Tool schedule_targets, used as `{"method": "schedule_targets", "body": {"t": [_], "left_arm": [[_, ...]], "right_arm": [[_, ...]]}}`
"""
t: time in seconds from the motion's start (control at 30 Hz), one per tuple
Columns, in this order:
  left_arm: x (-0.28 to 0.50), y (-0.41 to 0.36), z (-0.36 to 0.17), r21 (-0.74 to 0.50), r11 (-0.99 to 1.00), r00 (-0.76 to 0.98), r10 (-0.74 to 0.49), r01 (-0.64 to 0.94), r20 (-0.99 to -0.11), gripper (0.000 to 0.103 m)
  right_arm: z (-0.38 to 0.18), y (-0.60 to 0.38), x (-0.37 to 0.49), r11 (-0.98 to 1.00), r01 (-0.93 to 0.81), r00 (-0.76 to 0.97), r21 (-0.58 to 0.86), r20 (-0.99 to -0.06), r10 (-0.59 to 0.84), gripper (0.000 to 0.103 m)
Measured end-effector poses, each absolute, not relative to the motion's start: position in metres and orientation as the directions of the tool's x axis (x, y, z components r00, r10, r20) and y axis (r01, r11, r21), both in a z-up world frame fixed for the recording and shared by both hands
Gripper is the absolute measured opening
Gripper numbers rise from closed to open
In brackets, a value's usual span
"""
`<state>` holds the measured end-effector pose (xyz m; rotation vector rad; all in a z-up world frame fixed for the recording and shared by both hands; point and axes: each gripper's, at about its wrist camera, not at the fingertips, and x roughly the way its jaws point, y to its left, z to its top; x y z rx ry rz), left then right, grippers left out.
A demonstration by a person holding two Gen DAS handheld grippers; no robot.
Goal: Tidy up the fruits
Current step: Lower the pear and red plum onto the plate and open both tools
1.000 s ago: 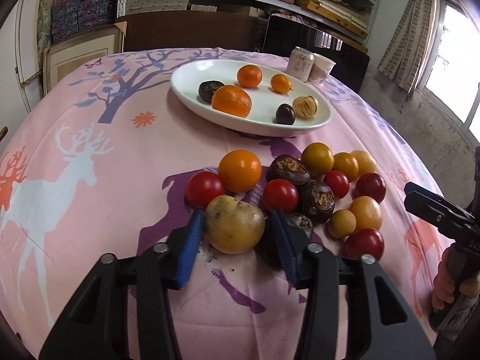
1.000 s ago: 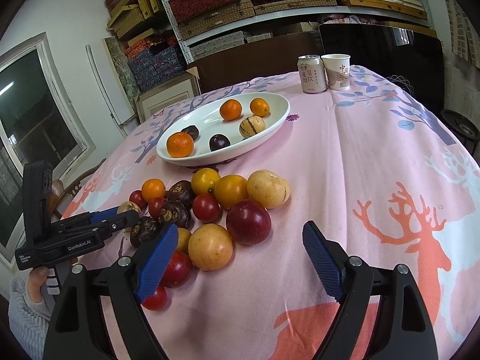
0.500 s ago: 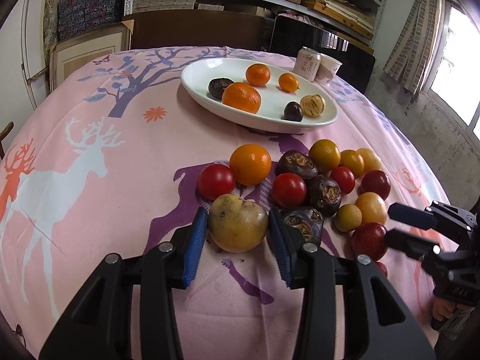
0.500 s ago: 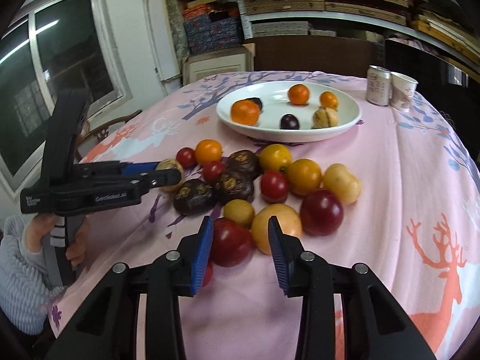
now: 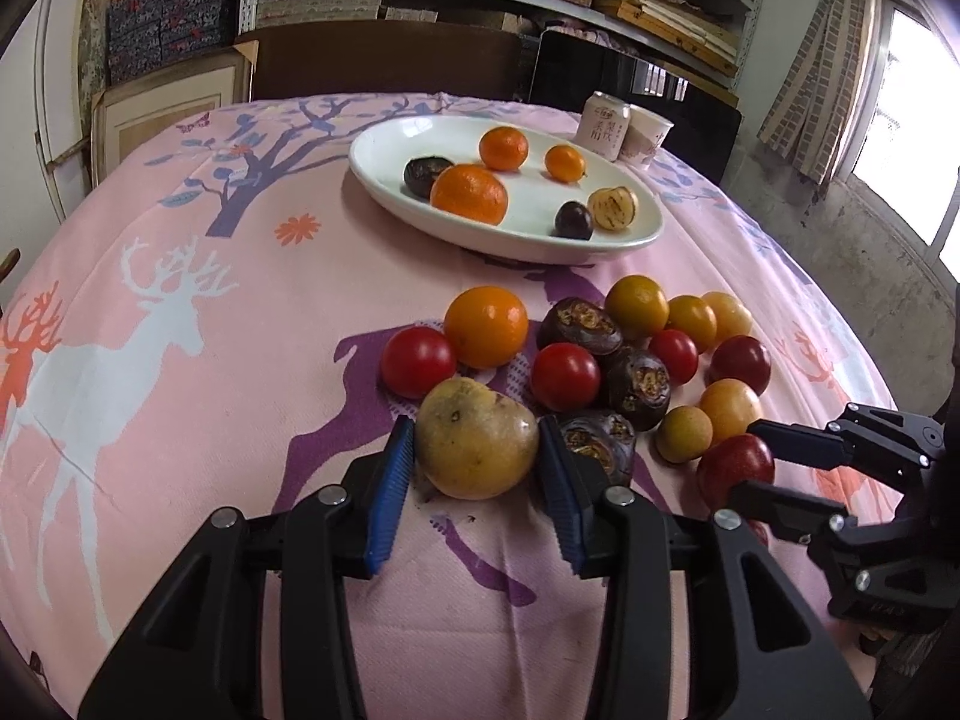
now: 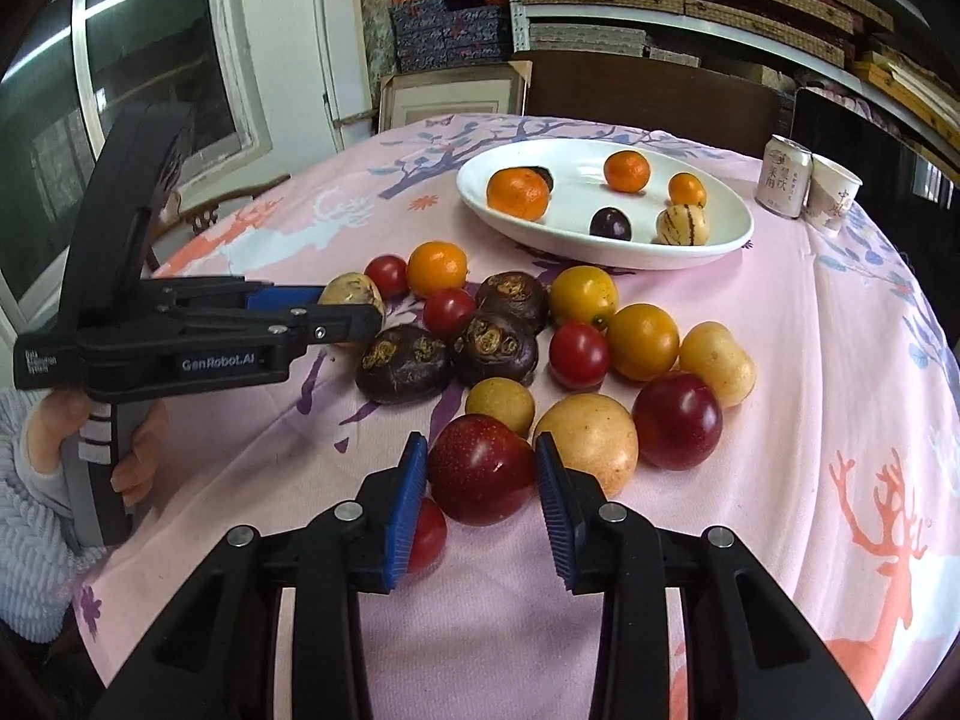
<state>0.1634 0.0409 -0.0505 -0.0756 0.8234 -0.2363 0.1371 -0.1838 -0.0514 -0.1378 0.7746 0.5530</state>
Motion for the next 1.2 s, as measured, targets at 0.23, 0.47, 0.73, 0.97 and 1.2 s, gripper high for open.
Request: {"method": "schedule_targets", "body": {"t": [0.23,0.47,0.73,0.97,1.2], "left_arm": [[0.163,0.048,-0.033,-0.161,0.974,0.699,-0.225,0.157,-0.679,0.041],[0.215,0.033,-0.001,-0.132,0.978,0.719,-0.208,0.162,-0.663,0.041],[0.294,0.009,0.0,-0.184,0.967,0.682,-0.255,0.177,-0.686,0.041],[0.32,-0.008,-0.014,-0.226,0.947,0.666,-0.321,0.228,-0.674,0.051],[0.3,0.001,-0.006,-0.225,0.95,0.689,-0.311,0.215,-0.654,0.06]], "right_arm": [[-0.041,-0.199,0.142,0.864,-0.486,0.615,0.13,-0.652,0.444,0.037],[-0.005,-0.197,0.182,0.885,-0.453,0.667,0.109,-0.617,0.417,0.037],[-0.002,-0.189,0.268,0.927,-0.353,0.699,0.127,-0.623,0.351,0.037],[-0.015,-0.209,0.292,0.929,-0.308,0.706,0.207,-0.605,0.369,0.062],[-0.01,-0.221,0.281,0.924,-0.297,0.725,0.242,-0.572,0.383,0.062]]}}
